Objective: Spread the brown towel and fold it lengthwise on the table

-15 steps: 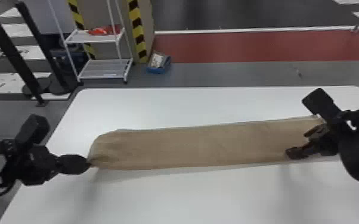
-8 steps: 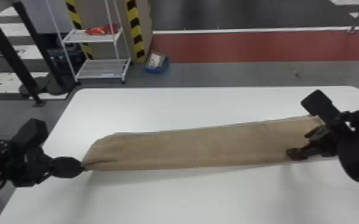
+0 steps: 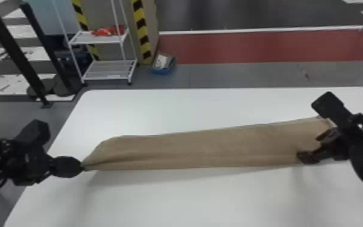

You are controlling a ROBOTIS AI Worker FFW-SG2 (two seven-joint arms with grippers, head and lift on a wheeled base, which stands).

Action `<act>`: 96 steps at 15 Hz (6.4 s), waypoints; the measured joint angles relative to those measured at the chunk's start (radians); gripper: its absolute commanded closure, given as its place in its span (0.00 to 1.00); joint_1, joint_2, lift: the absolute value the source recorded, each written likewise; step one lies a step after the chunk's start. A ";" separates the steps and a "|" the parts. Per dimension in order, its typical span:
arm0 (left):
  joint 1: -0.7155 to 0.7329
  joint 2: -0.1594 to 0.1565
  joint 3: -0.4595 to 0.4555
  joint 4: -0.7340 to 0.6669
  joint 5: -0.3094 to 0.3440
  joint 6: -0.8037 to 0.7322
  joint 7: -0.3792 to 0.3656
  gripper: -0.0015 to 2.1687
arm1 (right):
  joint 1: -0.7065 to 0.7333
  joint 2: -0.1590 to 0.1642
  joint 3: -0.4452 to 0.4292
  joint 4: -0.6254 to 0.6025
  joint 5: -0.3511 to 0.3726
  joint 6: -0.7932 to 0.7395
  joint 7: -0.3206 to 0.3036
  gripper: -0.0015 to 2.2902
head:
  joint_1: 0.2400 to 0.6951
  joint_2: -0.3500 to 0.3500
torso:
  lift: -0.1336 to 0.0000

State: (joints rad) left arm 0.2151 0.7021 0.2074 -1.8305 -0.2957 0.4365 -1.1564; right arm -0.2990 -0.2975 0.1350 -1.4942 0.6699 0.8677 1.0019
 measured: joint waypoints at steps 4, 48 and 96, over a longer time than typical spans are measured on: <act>0.005 0.010 0.012 0.014 -0.009 -0.029 0.001 0.13 | 0.004 0.000 -0.001 0.000 0.003 0.000 0.000 0.10 | 1.00 0.67 | 0.07; 0.173 -0.307 0.115 -0.061 0.417 0.000 0.227 0.19 | 0.167 -0.040 -0.485 -0.208 -0.224 0.033 -0.056 0.10 | 1.00 0.23 | 0.07; 0.088 -0.224 0.103 -0.159 0.289 0.230 0.366 0.10 | 0.194 -0.035 -0.506 -0.254 -0.257 0.053 -0.057 0.09 | 1.00 0.35 | 0.07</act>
State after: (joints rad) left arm 0.3026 0.4777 0.3102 -1.9896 -0.0071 0.6662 -0.7899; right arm -0.1047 -0.3325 -0.3715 -1.7487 0.4127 0.9204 0.9451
